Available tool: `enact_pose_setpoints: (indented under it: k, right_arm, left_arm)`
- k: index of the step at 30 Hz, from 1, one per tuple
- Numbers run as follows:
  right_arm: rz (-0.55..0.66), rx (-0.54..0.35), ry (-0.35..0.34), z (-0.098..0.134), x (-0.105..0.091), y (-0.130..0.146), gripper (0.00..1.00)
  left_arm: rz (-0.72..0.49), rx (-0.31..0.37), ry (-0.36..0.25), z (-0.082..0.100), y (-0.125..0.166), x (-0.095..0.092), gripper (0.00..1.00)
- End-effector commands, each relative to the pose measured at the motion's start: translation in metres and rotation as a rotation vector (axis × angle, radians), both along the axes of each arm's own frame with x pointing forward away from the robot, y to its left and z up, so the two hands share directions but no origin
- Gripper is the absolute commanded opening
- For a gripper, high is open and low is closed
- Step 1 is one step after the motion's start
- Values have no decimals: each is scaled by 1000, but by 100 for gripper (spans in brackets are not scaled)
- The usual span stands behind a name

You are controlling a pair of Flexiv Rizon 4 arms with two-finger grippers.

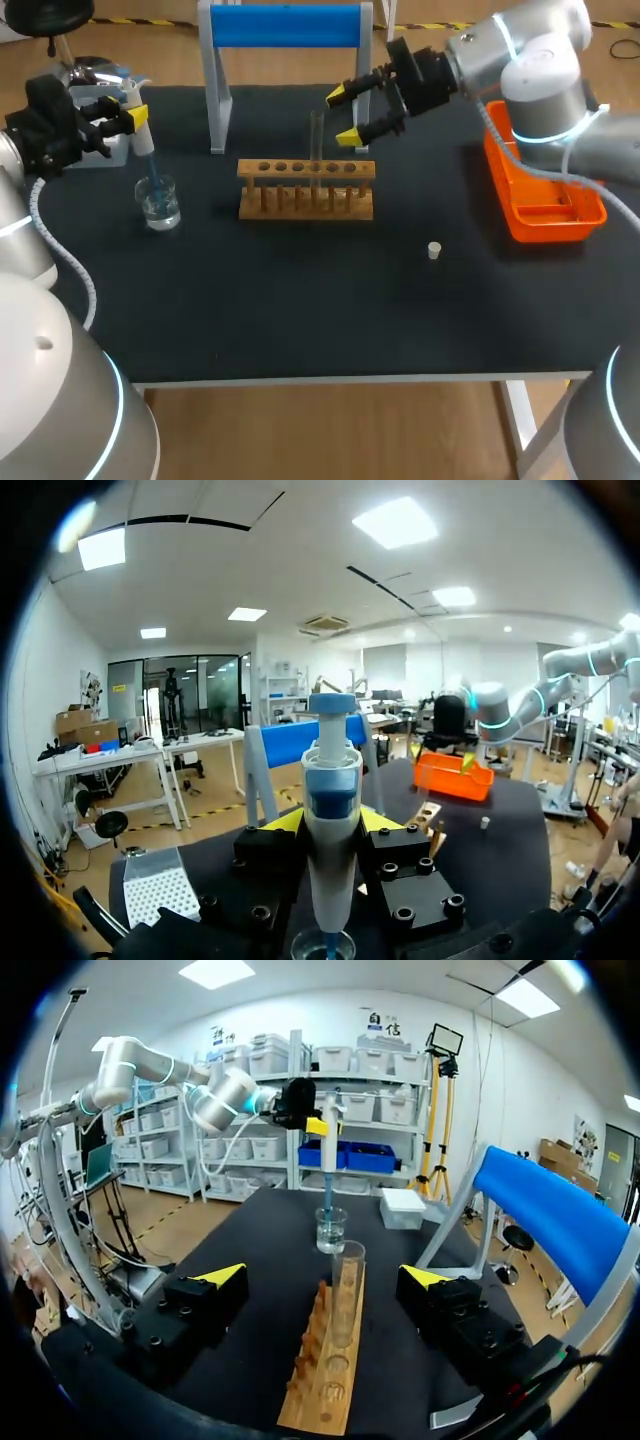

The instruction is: Invert the test tube, pick up the pipette, mount the tip to pipette, aspirate from beaker and dispense into the tube, eject the tip, return the pipette, and cap with the stopper.

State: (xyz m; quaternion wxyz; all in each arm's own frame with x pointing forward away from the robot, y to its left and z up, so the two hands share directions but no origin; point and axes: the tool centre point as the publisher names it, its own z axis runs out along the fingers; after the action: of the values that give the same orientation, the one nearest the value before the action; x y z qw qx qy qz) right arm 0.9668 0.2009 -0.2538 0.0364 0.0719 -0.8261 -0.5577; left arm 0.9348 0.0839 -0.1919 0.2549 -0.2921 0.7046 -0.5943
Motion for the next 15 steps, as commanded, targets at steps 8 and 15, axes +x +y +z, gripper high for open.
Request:
enact_pose_setpoints:
  k: [8,15]
  right_arm:
    - [-28,-28,-3,-30,12,8,100]
    - [-56,-51,-22,-38,5,15,100]
  left_arm:
    - [3,0,0,0,-1,1,0]
    - [3,0,0,0,-1,1,0]
